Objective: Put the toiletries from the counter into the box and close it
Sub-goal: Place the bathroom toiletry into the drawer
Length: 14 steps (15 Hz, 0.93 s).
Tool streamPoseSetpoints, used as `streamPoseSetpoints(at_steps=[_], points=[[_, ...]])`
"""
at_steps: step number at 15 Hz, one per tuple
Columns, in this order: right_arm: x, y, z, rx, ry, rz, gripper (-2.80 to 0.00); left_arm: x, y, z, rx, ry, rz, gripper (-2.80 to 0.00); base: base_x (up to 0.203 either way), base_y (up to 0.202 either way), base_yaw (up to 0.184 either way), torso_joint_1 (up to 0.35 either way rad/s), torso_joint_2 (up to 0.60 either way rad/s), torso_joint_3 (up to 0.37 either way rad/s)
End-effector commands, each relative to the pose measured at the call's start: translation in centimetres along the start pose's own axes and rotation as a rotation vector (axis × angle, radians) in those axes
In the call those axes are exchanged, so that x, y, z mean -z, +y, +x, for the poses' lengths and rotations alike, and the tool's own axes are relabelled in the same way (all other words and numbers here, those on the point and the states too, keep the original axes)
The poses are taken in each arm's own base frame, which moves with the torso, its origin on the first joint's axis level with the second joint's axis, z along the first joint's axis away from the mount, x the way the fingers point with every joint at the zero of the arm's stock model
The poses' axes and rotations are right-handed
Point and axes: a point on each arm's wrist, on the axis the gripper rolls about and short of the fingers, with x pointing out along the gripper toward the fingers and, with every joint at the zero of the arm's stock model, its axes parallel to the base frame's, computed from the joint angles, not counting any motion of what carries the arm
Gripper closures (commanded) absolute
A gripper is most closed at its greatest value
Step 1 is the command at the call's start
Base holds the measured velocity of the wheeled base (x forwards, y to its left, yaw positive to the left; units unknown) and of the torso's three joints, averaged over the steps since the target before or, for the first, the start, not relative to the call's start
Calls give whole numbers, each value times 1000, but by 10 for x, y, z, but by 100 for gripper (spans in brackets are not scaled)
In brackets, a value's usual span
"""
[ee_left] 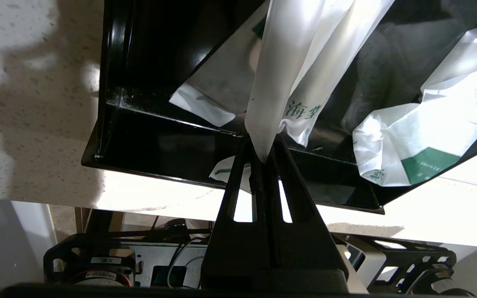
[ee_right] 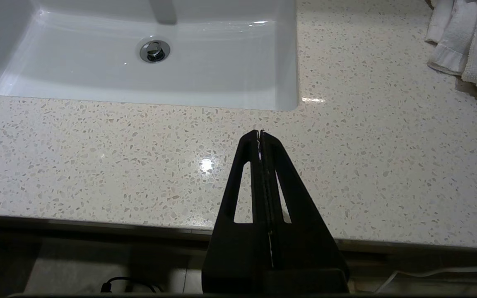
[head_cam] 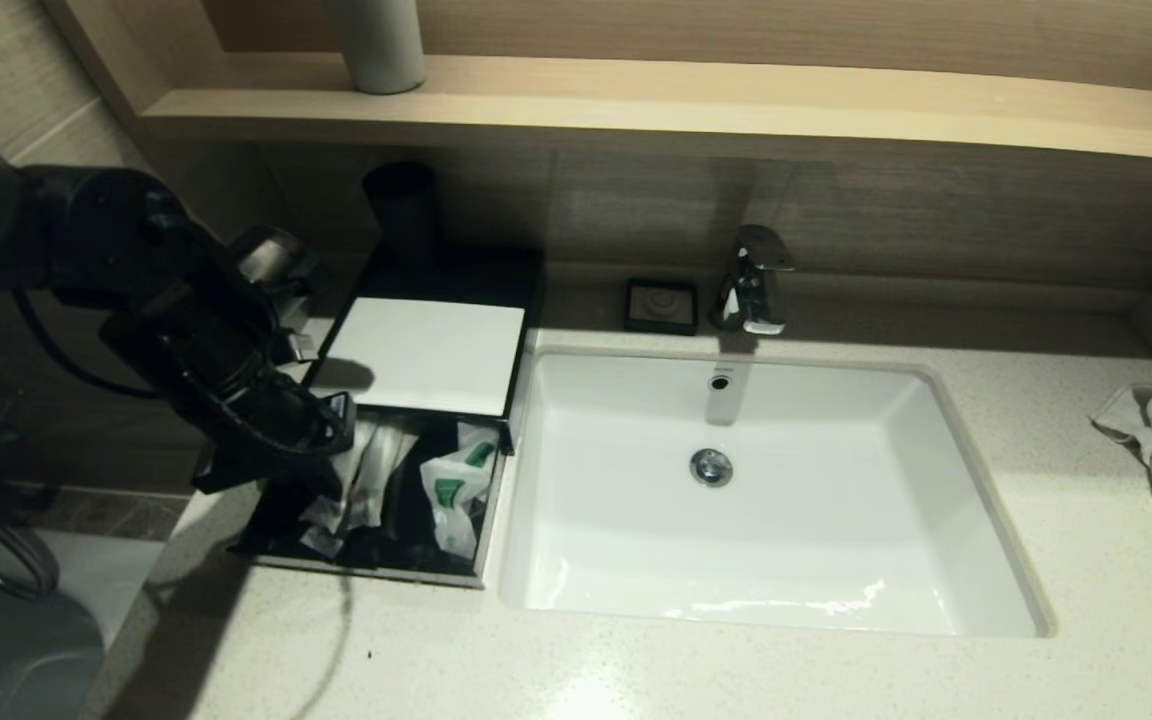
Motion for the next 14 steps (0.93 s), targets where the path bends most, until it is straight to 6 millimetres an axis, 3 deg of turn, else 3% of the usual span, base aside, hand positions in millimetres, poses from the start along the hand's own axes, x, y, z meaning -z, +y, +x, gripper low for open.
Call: streamPoseSetpoints(at_steps=[1,12,13,14], points=[[0,0,0,0,0,-1,0,-2,-1,4,-2,-1,-22,0,0,0,0,0,0,0],[0,0,0,0,0,-1,0,-9,-2,11,-3,-16,-47,0,0,0,0,0,0,0],[0,0,0,0,0,-1,0,-9,-2,10,-1,-19,-46,-77,0,0,0,0,0,0],[0,0,0,0,0,-1,0,-9,-2,9,-1,-20,-46,-280,0,0,0,0,0,0]])
